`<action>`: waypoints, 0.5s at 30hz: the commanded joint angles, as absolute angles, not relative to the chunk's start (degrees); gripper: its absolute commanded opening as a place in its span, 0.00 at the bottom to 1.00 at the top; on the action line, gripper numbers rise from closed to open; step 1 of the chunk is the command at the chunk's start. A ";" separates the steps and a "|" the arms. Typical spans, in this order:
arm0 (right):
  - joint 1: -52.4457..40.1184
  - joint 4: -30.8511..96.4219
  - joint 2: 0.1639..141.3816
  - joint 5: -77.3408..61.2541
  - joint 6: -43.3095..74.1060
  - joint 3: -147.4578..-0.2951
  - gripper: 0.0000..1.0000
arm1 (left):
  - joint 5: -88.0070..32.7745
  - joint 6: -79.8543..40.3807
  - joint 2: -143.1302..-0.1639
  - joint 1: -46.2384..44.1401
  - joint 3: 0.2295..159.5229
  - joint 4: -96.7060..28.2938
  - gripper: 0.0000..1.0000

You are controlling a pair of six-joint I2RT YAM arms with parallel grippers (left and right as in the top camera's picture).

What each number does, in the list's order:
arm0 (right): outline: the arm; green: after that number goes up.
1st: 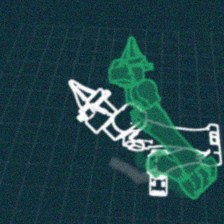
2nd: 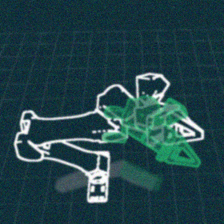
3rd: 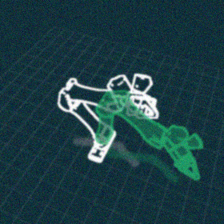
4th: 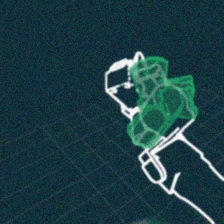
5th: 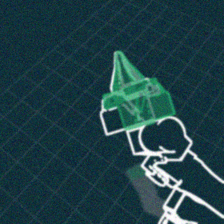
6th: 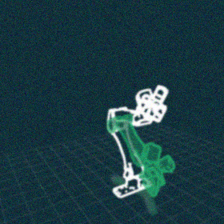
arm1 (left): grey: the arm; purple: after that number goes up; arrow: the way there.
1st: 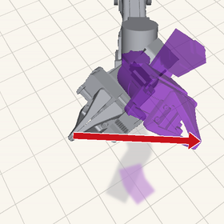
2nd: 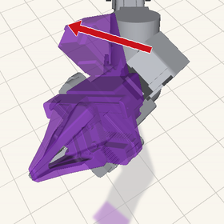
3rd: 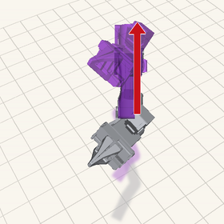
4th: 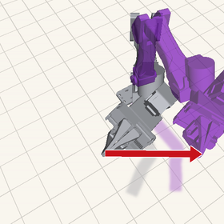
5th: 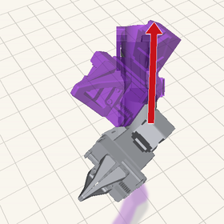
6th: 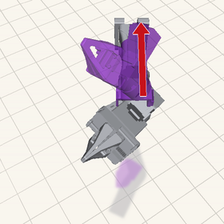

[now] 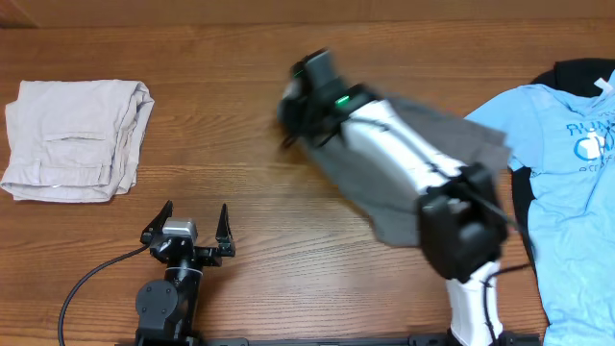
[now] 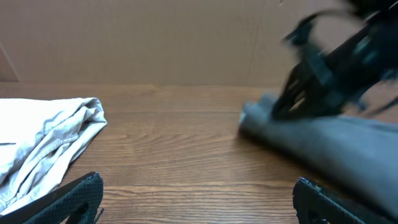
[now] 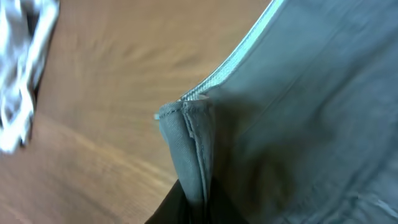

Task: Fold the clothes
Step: 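Drag the grey trousers left onto the open table center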

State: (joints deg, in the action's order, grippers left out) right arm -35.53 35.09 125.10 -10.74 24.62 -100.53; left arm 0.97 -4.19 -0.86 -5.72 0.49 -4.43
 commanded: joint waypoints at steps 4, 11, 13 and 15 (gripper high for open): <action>-42.17 30.22 128.49 -11.38 27.07 -101.62 0.11 | 1.48 -4.73 -0.27 -6.04 0.27 -4.25 1.00; -45.01 29.15 128.51 -12.45 28.82 -101.62 0.11 | 1.48 -4.73 -0.27 -6.04 0.27 -4.25 1.00; -45.17 29.17 128.51 -14.63 28.82 -101.62 0.16 | 1.48 -4.73 -0.27 -6.04 0.27 -4.25 1.00; -45.17 29.43 128.51 -17.30 28.75 -101.62 0.36 | 1.48 -4.73 -0.27 -6.04 0.27 -4.25 1.00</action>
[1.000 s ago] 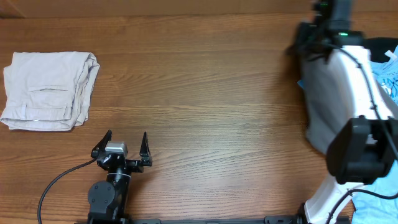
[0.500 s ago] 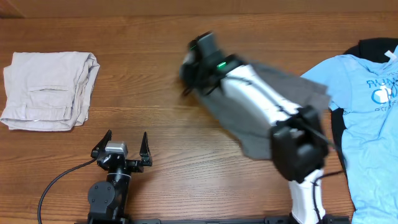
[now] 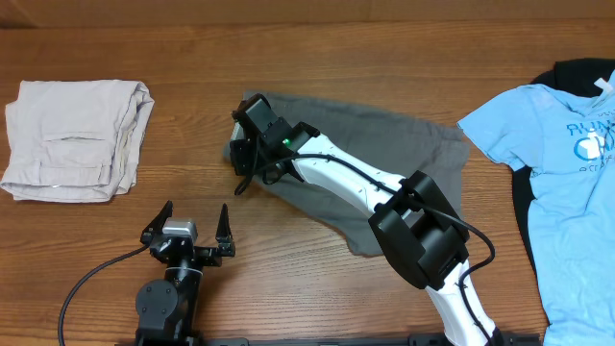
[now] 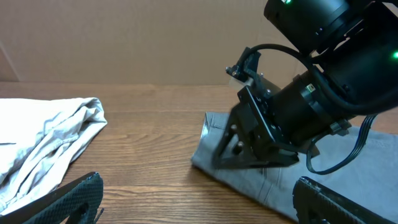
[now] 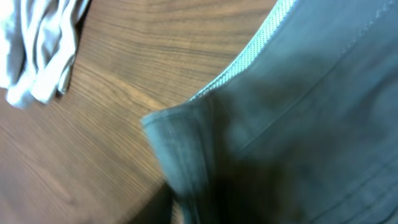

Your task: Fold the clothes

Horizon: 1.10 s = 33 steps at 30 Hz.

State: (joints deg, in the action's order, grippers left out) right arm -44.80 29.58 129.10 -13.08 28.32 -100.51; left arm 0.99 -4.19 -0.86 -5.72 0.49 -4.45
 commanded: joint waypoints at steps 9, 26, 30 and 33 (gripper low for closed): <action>-38.96 40.12 123.50 -19.64 24.60 -101.67 0.59 | 1.48 -4.73 -0.27 -6.04 0.27 -4.25 1.00; -17.56 79.05 115.85 -7.92 22.55 -99.63 0.04 | 1.48 -4.73 -0.27 -6.04 0.27 -4.25 1.00; -15.22 76.25 115.85 -7.31 23.27 -95.70 0.04 | 1.48 -4.73 -0.27 -6.04 0.27 -4.25 1.00; -14.44 71.81 115.87 -6.81 25.12 -92.09 0.04 | 1.48 -4.73 -0.27 -6.04 0.27 -4.25 1.00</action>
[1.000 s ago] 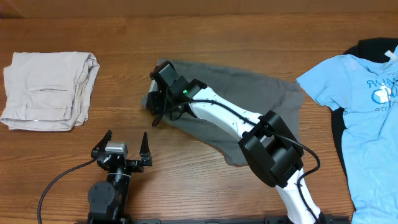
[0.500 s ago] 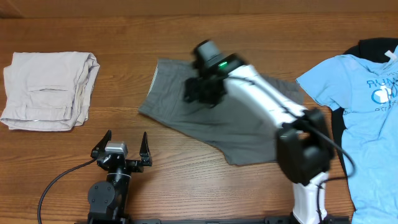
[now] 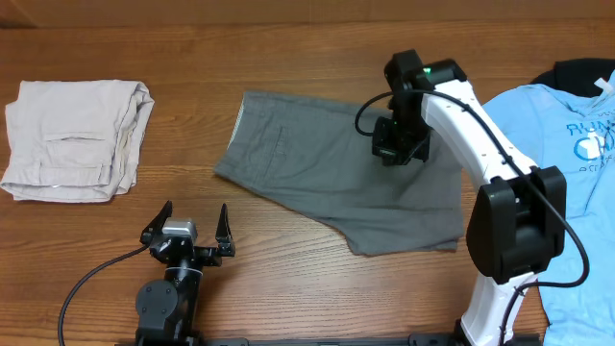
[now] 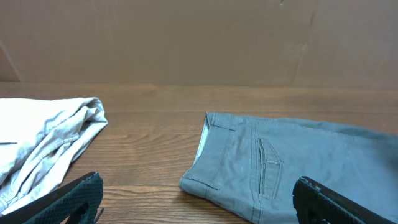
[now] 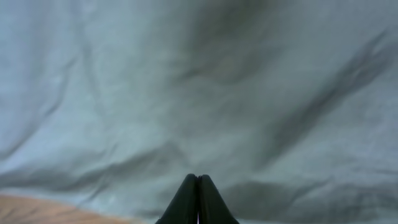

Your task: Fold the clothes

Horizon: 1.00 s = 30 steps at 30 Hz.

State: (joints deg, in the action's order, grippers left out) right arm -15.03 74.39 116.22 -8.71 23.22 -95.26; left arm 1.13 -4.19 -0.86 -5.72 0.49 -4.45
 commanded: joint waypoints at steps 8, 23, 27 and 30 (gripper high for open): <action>-14.66 58.46 115.90 -6.07 27.90 -84.58 0.05 | 1.48 -4.73 -0.27 -6.04 0.27 -4.25 1.00; -18.98 37.15 115.90 -5.96 34.44 -74.56 0.05 | 1.48 -4.73 -0.27 -6.04 0.27 -4.25 1.00; -20.34 32.77 115.96 -4.54 34.83 -72.66 0.05 | 1.48 -4.73 -0.27 -6.04 0.27 -4.25 1.00; -21.17 31.24 116.73 -2.98 34.79 -72.23 0.05 | 1.48 -4.73 -0.27 -6.04 0.27 -4.25 1.00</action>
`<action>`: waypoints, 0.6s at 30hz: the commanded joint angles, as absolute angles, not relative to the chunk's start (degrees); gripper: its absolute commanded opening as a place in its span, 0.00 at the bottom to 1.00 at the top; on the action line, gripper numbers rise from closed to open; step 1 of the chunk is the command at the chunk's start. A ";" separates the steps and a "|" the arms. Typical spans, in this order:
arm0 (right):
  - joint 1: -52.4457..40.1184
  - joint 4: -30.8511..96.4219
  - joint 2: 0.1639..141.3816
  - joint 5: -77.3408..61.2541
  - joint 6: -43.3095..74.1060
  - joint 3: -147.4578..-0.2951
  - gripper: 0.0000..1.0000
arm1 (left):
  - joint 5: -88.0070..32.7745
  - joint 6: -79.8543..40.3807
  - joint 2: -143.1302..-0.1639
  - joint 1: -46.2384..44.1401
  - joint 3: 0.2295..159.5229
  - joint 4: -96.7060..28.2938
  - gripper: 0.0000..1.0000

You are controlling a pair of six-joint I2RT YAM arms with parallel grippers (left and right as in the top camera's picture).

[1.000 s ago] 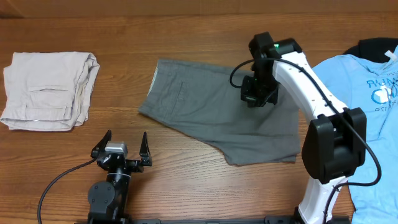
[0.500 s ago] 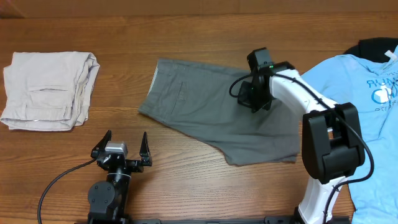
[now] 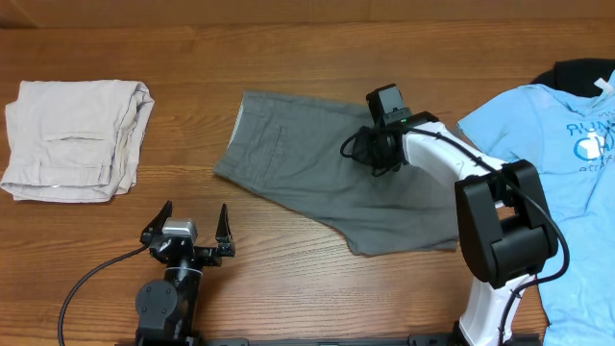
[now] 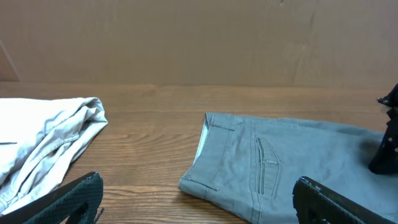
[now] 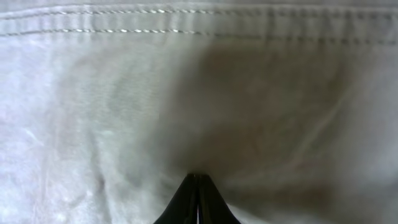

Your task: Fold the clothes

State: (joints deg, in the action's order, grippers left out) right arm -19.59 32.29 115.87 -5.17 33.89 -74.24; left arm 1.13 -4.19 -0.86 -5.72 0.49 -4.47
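Observation:
Grey shorts [image 3: 317, 173] lie spread flat in the middle of the table, waistband to the left; the left wrist view shows the waistband and back pocket [image 4: 261, 165]. My right gripper [image 3: 370, 146] is shut, and its tips [image 5: 199, 179] press down on the cloth near the shorts' upper middle. No fold of cloth shows between the fingers. My left gripper [image 3: 193, 223] rests open at the table's near edge, apart from the shorts, with nothing between its fingers [image 4: 68, 198].
A folded beige garment [image 3: 77, 139] lies at the far left. A light blue T-shirt [image 3: 567, 163] lies on a black garment [image 3: 586, 72] at the right edge. Bare wood lies between the shorts and the beige pile. A cardboard wall closes off the far side.
My right gripper, still shut, has moved a little left from the shorts' right part and now touches the cloth near the upper middle. The shorts and my left arm have not moved.
First my right gripper held a corner of the grey shorts over the table's middle. Then it had that corner down at the left. Later the shorts lay flat, let go, with the gripper shut over their right part. Now its tips press on the cloth.

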 commanded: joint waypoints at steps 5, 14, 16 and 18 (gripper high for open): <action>-23.24 27.20 119.63 -3.03 34.76 -72.20 0.08 | 1.48 -4.73 -0.27 -6.04 0.27 -4.25 1.00; -26.55 21.61 121.86 -3.09 34.06 -72.20 0.13 | 1.48 -4.73 -0.27 -6.04 0.27 -4.25 1.00; -27.31 20.14 121.86 -4.19 31.33 -72.23 0.13 | 1.48 -4.73 -0.27 -6.04 0.27 -4.25 1.00; -27.83 18.98 121.86 -5.50 28.95 -72.23 0.13 | 1.48 -4.73 -0.27 -6.04 0.27 -4.25 1.00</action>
State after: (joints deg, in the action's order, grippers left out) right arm -25.54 19.42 118.19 -2.20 32.86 -73.69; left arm 1.13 -4.19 -0.86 -5.72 0.49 -4.45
